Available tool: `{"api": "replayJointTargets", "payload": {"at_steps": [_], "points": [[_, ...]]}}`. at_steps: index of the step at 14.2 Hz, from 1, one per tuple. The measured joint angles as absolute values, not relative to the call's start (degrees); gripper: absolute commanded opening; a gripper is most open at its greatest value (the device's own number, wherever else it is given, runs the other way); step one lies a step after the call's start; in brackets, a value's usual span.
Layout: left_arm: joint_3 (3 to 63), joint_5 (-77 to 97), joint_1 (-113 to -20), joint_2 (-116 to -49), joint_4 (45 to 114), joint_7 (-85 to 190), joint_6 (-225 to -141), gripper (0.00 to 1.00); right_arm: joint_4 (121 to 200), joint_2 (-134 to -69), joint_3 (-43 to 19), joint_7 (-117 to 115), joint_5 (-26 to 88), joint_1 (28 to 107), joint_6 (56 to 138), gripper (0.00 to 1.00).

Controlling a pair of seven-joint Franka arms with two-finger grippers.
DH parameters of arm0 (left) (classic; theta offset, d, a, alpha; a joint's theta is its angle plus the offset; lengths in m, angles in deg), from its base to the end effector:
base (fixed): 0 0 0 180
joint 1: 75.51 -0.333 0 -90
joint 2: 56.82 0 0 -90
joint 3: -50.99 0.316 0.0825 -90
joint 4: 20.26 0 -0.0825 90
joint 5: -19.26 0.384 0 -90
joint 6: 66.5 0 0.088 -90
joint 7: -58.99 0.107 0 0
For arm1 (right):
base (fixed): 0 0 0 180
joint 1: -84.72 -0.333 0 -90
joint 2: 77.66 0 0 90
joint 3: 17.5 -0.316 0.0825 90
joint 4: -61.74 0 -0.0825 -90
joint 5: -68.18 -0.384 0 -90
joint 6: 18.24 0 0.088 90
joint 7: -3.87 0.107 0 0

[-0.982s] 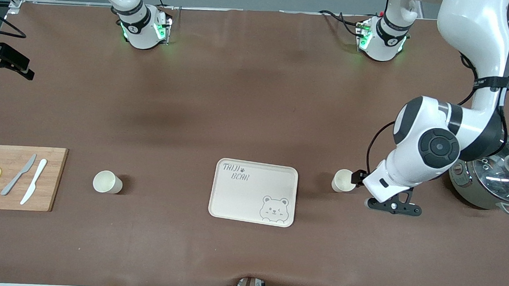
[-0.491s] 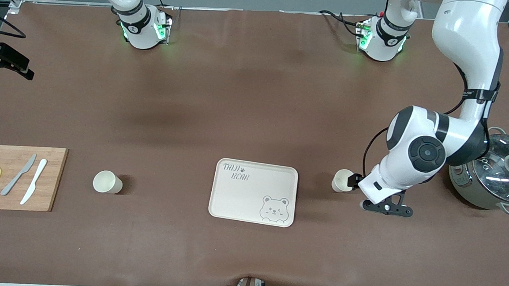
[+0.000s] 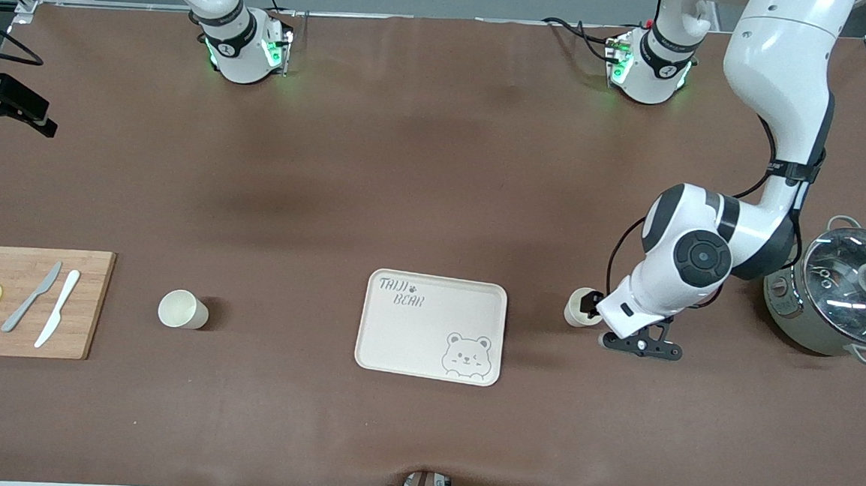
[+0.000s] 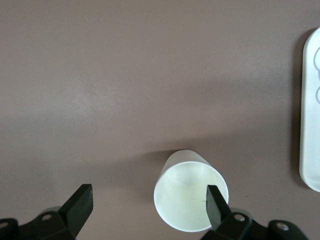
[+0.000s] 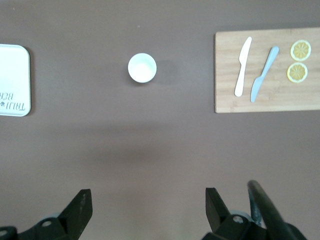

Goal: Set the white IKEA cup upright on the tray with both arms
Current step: 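Close the left gripper on the cup while the right gripper reaches the other cup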

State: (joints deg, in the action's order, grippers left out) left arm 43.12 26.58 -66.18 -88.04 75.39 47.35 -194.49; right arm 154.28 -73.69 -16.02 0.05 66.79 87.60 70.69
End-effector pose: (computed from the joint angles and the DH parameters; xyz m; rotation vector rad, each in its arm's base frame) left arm 0.6551 -0.1876 0.2937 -3.1085 0.2396 -0.0514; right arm 0.5295 -0.0382 0.6396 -3.1160 0.0138 -0.0126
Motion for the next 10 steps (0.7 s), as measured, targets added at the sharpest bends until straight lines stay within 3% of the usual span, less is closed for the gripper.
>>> {"api": "replayJointTargets", "payload": {"at_steps": [10], "points": [[43.12,26.58,-66.32,-88.47,77.64,47.29,-196.05,1.00,154.70,-96.06,-15.64,-0.60,67.09,87.47,95.93,1.00]]}}
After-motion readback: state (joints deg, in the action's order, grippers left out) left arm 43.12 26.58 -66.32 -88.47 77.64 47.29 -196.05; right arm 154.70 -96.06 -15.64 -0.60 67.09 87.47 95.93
